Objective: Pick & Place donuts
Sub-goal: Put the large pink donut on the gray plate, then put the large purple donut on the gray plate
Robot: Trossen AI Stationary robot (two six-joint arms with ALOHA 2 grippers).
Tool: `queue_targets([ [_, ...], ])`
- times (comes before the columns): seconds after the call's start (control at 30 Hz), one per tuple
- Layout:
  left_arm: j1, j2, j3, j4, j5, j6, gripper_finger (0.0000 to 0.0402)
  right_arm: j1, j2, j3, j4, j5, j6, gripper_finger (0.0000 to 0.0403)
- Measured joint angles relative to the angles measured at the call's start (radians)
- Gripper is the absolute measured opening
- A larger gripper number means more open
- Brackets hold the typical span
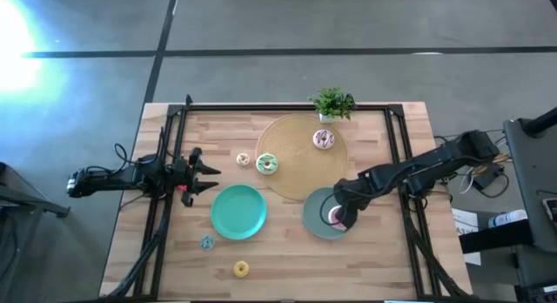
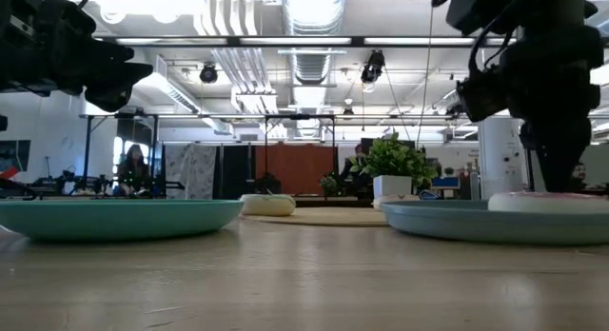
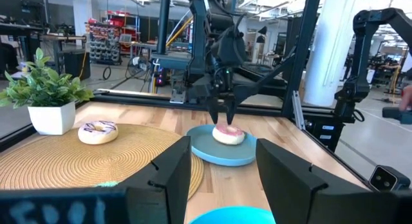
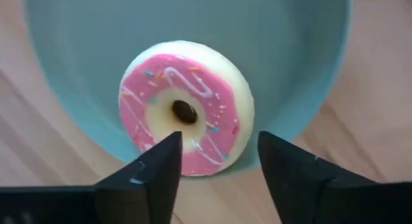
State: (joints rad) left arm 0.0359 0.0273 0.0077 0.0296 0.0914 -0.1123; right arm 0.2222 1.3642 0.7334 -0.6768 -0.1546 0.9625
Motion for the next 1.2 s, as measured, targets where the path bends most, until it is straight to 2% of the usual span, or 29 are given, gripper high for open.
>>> queue_targets([
  [0.17, 0.0, 0.0, 0.0, 0.0, 0.0, 0.0, 0.0149, 0.0, -0.063, 0.011, -0.025, 0.022, -0.023, 0.0231],
  [0.3, 0.0, 0.0, 0.0, 0.0, 0.0, 0.0, 0.0149, -0.017, -0.118, 0.024, -0.063, 0.207, 0.073, 0.0235],
  [0.43, 0.0, 0.0, 0.0, 0.0, 0.0, 0.0, 0.0149, -0.135, -0.128, 0.018, -0.04, 0.311, 0.216, 0.0231],
  [0.57, 0.0, 0.0, 0.0, 0.0, 0.0, 0.0, 0.0149, -0.296, -0.113, 0.018, -0.009, 0.378, 0.231, 0.0231],
  [0.8, 0.0, 0.0, 0.0, 0.0, 0.0, 0.0, 0.0149, -0.605, -0.094, 0.019, 0.125, 0.362, 0.153, 0.0224],
  [0.9, 0.0, 0.0, 0.0, 0.0, 0.0, 0.0, 0.0149, -0.7, -0.087, 0.019, 0.223, 0.31, 0.1, 0.0225],
  [1.0, 0.0, 0.0, 0.0, 0.0, 0.0, 0.0, 0.0149, -0.758, -0.048, 0.022, 0.321, 0.248, 0.04, 0.0225],
  [1.2, 0.0, 0.0, 0.0, 0.0, 0.0, 0.0, 0.0149, -0.809, 0.09, 0.065, 0.305, 0.23, 0.032, 0.0211],
])
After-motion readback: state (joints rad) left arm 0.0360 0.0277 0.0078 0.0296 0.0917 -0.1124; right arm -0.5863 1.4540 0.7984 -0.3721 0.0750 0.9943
